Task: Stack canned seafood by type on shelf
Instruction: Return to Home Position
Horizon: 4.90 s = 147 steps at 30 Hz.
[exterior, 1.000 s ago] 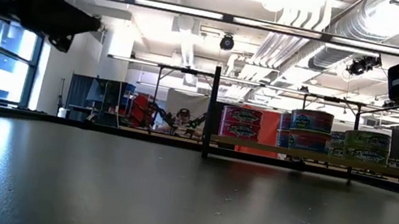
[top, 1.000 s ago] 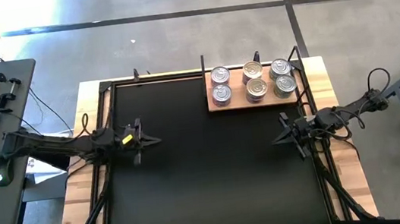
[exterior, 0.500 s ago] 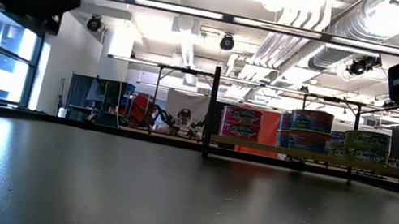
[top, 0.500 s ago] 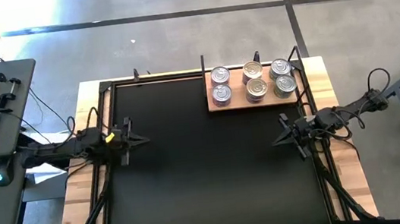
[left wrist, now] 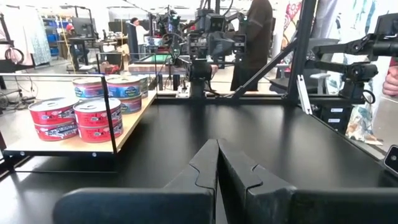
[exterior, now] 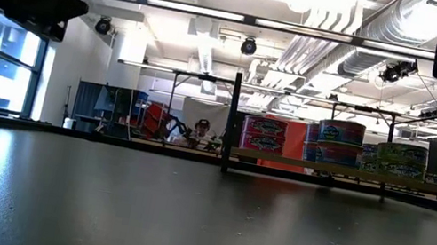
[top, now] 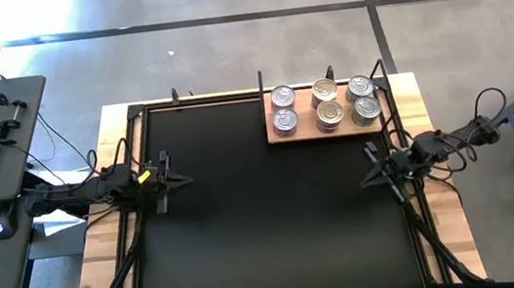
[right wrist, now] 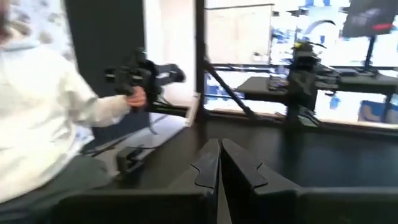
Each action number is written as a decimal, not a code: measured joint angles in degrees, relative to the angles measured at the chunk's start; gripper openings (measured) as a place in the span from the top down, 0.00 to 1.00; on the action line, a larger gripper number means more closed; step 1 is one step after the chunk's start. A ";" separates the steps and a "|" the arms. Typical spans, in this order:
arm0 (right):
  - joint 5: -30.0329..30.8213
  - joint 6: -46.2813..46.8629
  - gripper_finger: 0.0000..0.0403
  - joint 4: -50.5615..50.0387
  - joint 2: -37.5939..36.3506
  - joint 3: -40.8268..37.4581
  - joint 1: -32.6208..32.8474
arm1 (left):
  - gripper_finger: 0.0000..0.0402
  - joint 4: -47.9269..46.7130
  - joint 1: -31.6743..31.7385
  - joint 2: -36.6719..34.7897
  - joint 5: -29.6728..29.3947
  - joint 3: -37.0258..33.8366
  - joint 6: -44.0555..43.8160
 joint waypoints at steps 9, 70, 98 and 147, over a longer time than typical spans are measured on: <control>3.05 3.09 0.98 3.53 0.00 -1.57 -1.55 | 1.00 0.02 0.00 -0.04 -0.06 -0.02 -0.66; 0.74 4.40 0.98 3.66 0.32 -5.73 -13.16 | 1.00 0.19 0.00 -0.02 -1.22 -0.04 -1.56; 0.80 6.66 0.98 3.54 0.31 -5.70 -13.16 | 1.00 0.19 -0.02 -0.04 -1.22 -0.04 -4.09; 0.80 6.54 0.98 3.51 0.31 -5.70 -13.16 | 1.00 0.17 -0.02 -0.04 -1.22 -0.04 -4.11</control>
